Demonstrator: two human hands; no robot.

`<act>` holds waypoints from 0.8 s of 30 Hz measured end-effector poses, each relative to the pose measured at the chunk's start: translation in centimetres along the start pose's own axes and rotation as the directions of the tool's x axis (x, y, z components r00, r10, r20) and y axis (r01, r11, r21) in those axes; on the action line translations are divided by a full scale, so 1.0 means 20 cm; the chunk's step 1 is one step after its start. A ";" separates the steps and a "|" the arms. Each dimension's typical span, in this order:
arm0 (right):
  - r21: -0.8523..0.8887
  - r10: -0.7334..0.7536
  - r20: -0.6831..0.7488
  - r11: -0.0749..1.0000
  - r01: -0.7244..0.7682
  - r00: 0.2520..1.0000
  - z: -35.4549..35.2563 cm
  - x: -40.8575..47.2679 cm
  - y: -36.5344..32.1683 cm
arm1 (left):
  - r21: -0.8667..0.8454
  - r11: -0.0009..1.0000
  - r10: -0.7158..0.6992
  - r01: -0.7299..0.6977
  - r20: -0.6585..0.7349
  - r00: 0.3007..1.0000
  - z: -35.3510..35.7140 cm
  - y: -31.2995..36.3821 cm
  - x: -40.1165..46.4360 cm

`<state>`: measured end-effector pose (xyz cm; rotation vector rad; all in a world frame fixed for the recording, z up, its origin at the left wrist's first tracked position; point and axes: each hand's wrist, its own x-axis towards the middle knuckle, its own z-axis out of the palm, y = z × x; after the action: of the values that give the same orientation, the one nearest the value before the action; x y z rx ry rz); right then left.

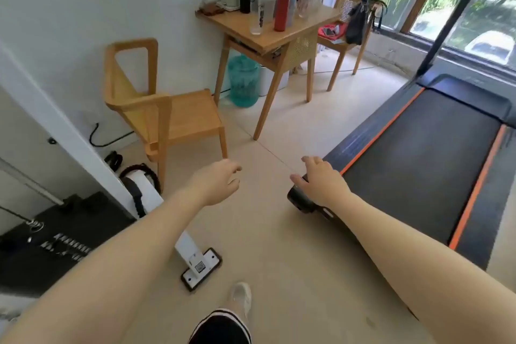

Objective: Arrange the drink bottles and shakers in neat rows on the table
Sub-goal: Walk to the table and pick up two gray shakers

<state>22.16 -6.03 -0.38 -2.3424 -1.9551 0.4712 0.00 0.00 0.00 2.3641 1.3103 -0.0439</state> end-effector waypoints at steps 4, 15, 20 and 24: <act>0.080 0.008 0.027 0.997 -0.010 1.000 -0.03 0.46 0.04 | -0.026 0.999 -0.031 0.030 -0.044 0.999 -0.13 -0.16 0.42; 0.223 0.211 0.180 0.943 -0.248 0.961 -0.29 1.60 0.25 | -0.080 0.995 0.057 -0.057 0.006 0.998 -0.61 -0.34 1.68; 0.181 0.258 0.198 0.939 -0.294 0.946 -0.41 2.13 0.48 | -0.120 0.988 0.109 -0.102 0.061 0.992 -0.64 -0.30 2.24; 0.215 0.263 0.153 0.932 -0.292 0.953 -0.53 2.59 0.67 | -0.097 0.984 0.153 -0.146 0.073 0.985 -0.71 -0.24 2.78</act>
<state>45.68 43.06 -3.62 -2.4906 -1.5085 0.8328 24.20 52.18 -1.84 2.3503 1.0712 -0.0326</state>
